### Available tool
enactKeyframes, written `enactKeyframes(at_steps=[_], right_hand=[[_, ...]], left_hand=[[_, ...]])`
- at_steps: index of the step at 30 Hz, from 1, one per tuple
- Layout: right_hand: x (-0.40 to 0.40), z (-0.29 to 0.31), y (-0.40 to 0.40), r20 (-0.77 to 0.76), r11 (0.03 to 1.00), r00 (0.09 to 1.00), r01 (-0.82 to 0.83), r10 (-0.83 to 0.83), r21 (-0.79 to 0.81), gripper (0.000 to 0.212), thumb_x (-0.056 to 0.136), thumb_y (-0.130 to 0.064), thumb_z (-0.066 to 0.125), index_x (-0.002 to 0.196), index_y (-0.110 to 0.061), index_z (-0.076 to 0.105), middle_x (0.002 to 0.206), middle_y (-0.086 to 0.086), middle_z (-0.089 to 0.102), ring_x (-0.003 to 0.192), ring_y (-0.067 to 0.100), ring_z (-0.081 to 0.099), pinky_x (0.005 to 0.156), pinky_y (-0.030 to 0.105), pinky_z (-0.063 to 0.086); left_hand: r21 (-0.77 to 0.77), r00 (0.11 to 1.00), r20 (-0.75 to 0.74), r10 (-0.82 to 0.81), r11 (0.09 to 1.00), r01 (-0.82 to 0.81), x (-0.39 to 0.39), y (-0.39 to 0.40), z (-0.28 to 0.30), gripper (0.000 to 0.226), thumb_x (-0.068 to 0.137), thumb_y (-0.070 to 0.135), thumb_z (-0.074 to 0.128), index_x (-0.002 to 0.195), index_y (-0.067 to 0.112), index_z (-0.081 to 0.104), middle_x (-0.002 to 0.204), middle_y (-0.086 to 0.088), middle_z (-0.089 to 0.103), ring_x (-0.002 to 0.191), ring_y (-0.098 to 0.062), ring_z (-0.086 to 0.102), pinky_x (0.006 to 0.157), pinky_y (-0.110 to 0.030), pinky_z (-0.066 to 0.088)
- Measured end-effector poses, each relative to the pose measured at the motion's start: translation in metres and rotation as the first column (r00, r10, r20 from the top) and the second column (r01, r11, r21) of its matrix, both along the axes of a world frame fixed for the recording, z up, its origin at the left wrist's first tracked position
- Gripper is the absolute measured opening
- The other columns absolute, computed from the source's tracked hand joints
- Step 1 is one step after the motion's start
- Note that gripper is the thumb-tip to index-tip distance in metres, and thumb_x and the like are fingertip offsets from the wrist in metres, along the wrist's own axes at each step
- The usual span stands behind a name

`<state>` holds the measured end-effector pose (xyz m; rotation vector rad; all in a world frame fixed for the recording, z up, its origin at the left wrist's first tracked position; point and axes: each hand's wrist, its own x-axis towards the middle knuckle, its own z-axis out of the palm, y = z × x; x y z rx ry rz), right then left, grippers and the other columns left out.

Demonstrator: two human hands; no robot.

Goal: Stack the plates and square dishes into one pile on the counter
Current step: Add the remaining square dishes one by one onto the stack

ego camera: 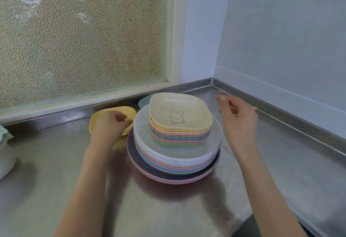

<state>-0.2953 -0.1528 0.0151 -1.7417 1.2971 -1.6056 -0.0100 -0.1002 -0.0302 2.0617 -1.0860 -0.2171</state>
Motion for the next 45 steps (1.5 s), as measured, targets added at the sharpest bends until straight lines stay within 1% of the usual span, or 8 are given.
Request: enactKeyframes(at_steps=[10,14,20,23,27,34,39,45], right_hand=[[0.014,-0.023,0.013,-0.054,0.997,0.996,-0.078,0.077,-0.014,0.021,0.095,-0.025,0.049,0.097,-0.025,0.07,0.097,-0.012,0.067,0.084,-0.009,0.056,0.067,0.007,0.042],[0.013,-0.022,0.016,-0.056,0.996,0.994,-0.088,0.088,-0.001,0.021,0.096,-0.025,0.049,0.098,-0.024,0.07,0.1,-0.011,0.068,0.086,-0.007,0.057,0.073,0.013,0.045],[0.016,-0.024,0.019,-0.039,0.997,0.996,-0.079,0.08,0.025,0.022,0.096,-0.025,0.047,0.097,-0.025,0.069,0.1,-0.013,0.066,0.085,-0.01,0.055,0.067,0.002,0.04],[0.016,-0.024,0.019,-0.04,0.997,0.997,-0.068,0.069,0.025,0.022,0.096,-0.025,0.047,0.097,-0.025,0.069,0.098,-0.014,0.065,0.085,-0.013,0.054,0.066,-0.001,0.038],[0.017,-0.025,0.019,-0.045,0.998,0.997,-0.06,0.06,0.017,0.022,0.096,-0.025,0.047,0.097,-0.025,0.069,0.098,-0.014,0.065,0.085,-0.011,0.055,0.066,0.0,0.038],[0.019,-0.026,0.021,-0.014,0.998,0.998,-0.061,0.061,0.014,0.023,0.097,-0.022,0.046,0.098,-0.024,0.069,0.101,-0.011,0.066,0.084,-0.011,0.055,0.067,0.001,0.039],[0.018,-0.025,0.02,0.003,0.996,0.997,-0.082,0.082,0.025,0.023,0.096,-0.02,0.047,0.099,-0.022,0.069,0.102,-0.009,0.068,0.088,-0.002,0.058,0.07,0.01,0.042],[0.017,-0.028,0.021,0.025,0.996,0.996,-0.084,0.084,0.017,0.023,0.096,-0.019,0.046,0.098,-0.015,0.069,0.094,-0.003,0.07,0.086,0.008,0.061,0.075,0.022,0.047]], left_hand=[[0.243,0.948,0.272,-0.163,0.965,0.096,-0.016,-0.002,-0.002,0.025,0.089,0.013,0.048,0.071,0.016,0.064,0.08,-0.01,0.068,0.073,-0.027,0.059,0.064,-0.035,0.048],[0.184,0.972,0.113,-0.206,0.966,0.183,-0.006,0.0,-0.002,0.028,0.093,0.01,0.049,0.07,0.01,0.065,0.073,-0.008,0.061,0.071,-0.025,0.055,0.062,-0.03,0.037],[0.247,0.959,-0.026,-0.281,0.928,0.279,0.022,0.017,-0.007,0.025,0.077,-0.006,0.065,0.098,0.005,0.071,0.1,-0.006,0.068,0.095,-0.02,0.06,0.092,-0.029,0.044],[0.192,0.983,0.104,-0.151,0.973,0.129,0.022,0.017,-0.014,0.018,0.081,0.004,0.064,0.083,0.02,0.071,0.098,-0.007,0.072,0.095,-0.027,0.064,0.089,-0.038,0.05],[-0.038,0.971,0.229,0.069,0.997,-0.062,0.022,0.023,0.002,0.018,0.084,0.012,0.063,0.097,0.019,0.073,0.104,-0.011,0.071,0.1,-0.033,0.062,0.081,-0.036,0.046],[-0.499,0.925,0.373,-0.068,0.826,0.261,-0.04,0.037,0.089,0.017,0.081,0.009,0.064,0.095,0.008,0.074,0.088,-0.012,0.073,0.077,-0.008,0.056,0.067,-0.018,0.033],[-0.298,0.761,0.522,-0.385,0.754,0.586,-0.098,0.038,0.106,0.024,0.083,0.007,0.06,0.102,0.013,0.073,0.094,-0.001,0.072,0.088,-0.018,0.063,0.078,-0.023,0.041],[0.025,0.693,0.366,-0.621,0.751,0.66,-0.107,0.036,0.097,0.027,0.086,0.007,0.059,0.097,0.027,0.074,0.091,0.003,0.073,0.092,-0.018,0.063,0.088,-0.032,0.046]])
